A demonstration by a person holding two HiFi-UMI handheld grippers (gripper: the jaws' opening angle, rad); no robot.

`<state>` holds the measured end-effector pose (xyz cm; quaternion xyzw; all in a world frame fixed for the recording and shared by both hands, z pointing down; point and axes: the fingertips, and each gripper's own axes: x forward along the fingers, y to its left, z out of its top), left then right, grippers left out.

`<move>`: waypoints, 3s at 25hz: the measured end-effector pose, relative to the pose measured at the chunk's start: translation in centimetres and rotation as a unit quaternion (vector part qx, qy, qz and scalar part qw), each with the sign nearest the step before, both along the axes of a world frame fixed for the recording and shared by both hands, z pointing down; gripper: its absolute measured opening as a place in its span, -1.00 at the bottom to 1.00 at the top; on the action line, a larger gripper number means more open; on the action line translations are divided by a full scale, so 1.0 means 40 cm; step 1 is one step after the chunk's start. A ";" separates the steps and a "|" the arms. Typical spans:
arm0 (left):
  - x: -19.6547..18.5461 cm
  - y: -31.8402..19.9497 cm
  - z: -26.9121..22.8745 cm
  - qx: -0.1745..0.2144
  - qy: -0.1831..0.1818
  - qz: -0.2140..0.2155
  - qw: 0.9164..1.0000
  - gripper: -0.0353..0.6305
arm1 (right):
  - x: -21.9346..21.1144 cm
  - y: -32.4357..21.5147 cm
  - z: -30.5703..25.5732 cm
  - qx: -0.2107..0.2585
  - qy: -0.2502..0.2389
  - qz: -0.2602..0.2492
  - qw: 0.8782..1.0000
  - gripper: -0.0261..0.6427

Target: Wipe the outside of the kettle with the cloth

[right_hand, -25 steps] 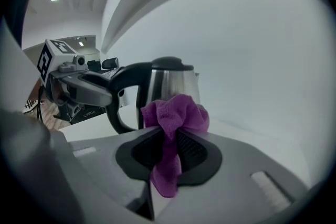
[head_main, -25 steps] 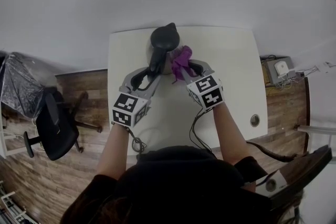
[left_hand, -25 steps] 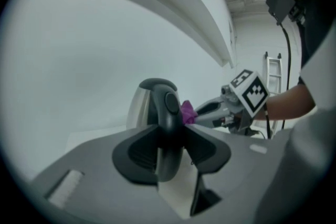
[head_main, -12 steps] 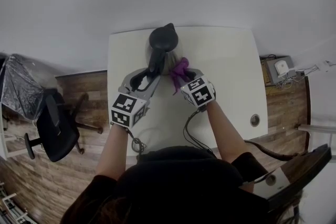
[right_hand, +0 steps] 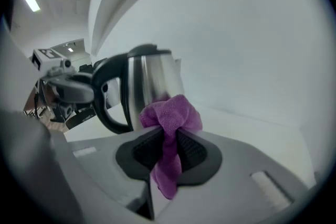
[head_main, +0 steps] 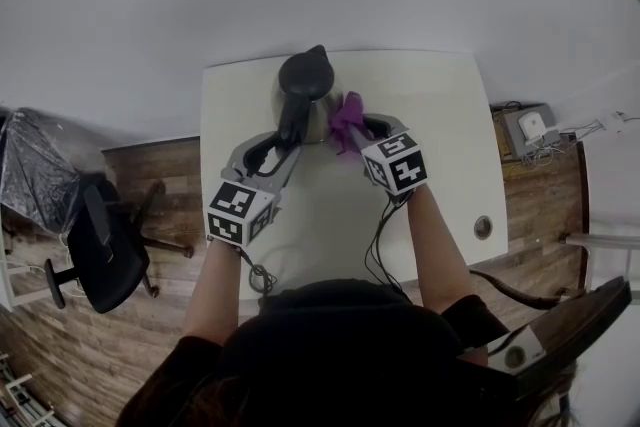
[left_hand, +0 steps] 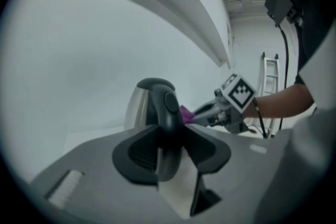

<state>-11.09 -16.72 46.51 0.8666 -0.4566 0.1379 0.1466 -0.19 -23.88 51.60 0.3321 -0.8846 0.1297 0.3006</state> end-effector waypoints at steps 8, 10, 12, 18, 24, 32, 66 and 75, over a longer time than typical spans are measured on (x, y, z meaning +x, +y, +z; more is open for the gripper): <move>-0.001 0.004 0.006 0.000 0.000 0.006 1.000 -0.41 | -0.042 -0.072 -0.300 0.120 -0.061 -0.105 0.985 -0.72; 0.001 0.007 0.004 0.001 -0.002 0.010 1.000 -0.41 | -0.060 -0.086 -0.317 0.121 -0.066 -0.126 0.982 -0.72; 0.003 0.009 0.004 0.002 -0.003 0.012 1.000 -0.41 | -0.073 -0.095 -0.305 0.114 -0.066 -0.136 0.982 -0.72; 0.005 0.010 0.004 0.003 -0.003 0.015 1.000 -0.41 | -0.069 -0.098 -0.190 0.066 -0.059 -0.130 0.988 -0.72; 0.005 0.011 0.003 0.003 -0.003 0.017 1.000 -0.41 | -0.038 -0.078 -0.071 0.012 -0.051 -0.118 0.992 -0.72; 0.001 0.012 0.001 -0.003 -0.003 0.008 1.000 -0.41 | -0.029 -0.012 0.110 -0.061 -0.040 -0.087 0.994 -0.72; 0.012 0.021 0.001 0.002 0.000 0.020 1.000 -0.41 | -0.095 -0.232 -0.117 0.006 -0.083 -0.121 0.989 -0.72; 0.012 0.023 0.000 0.001 0.000 0.020 1.000 -0.41 | -0.038 -0.200 0.074 -0.076 -0.057 -0.092 0.991 -0.72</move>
